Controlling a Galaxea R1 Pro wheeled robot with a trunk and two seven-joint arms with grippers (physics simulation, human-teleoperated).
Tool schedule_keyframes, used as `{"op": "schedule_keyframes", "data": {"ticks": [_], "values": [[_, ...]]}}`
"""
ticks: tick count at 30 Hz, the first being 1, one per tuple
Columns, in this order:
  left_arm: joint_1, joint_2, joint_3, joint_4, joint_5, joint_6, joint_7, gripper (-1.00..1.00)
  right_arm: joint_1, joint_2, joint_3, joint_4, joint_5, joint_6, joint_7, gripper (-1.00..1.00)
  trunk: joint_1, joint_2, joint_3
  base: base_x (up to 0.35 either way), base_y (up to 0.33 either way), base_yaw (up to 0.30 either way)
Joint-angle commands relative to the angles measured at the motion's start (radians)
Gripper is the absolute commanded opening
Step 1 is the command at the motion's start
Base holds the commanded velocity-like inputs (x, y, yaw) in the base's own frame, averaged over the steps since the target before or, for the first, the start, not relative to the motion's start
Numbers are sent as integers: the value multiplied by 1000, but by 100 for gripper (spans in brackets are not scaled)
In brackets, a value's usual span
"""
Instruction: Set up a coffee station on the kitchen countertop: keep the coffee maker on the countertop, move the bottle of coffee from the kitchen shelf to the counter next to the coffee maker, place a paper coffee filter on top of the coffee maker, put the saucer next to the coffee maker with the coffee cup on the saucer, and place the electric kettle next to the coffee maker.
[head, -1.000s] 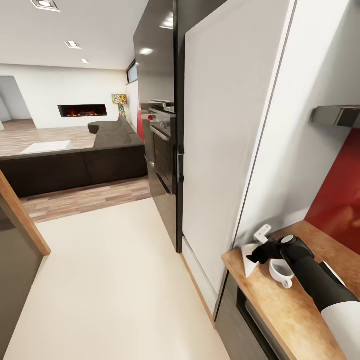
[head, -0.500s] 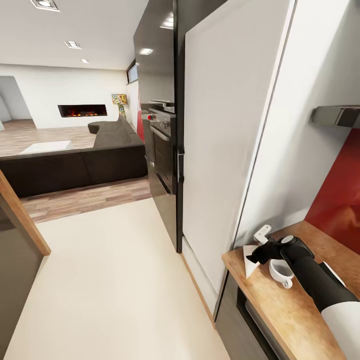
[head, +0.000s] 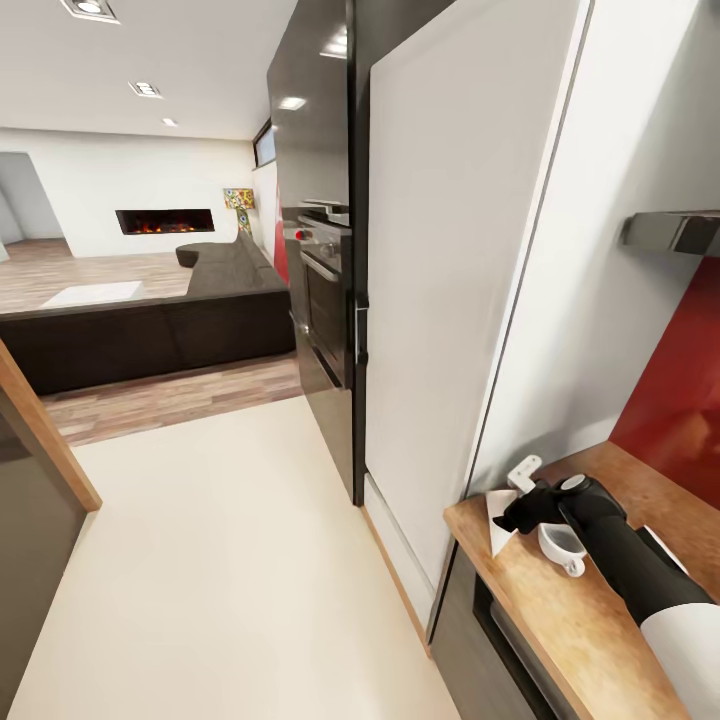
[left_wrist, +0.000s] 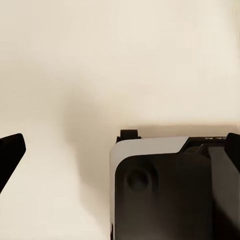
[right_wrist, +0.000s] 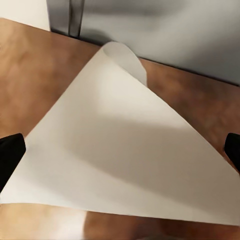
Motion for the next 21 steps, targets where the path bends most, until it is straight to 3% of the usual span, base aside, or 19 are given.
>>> {"op": "schedule_keyframes", "data": {"ticks": [1,13,14,21], "values": [[-1,0,-1,1,1,-3,0,100,-1,-1,2,-1,13,2,8,100,1,-2,-2,0,0,0],[-1,0,-1,0,1,-3,0,100,-1,0,2,-1,13,1,10,100,1,-2,-2,0,0,0],[-1,0,-1,0,1,-3,0,100,-1,1,3,-1,13,1,10,-100,1,-2,-2,0,0,0],[-1,0,-2,1,1,-3,-1,100,-1,1,1,-1,13,2,55,-100,1,-2,-2,0,0,0]]}}
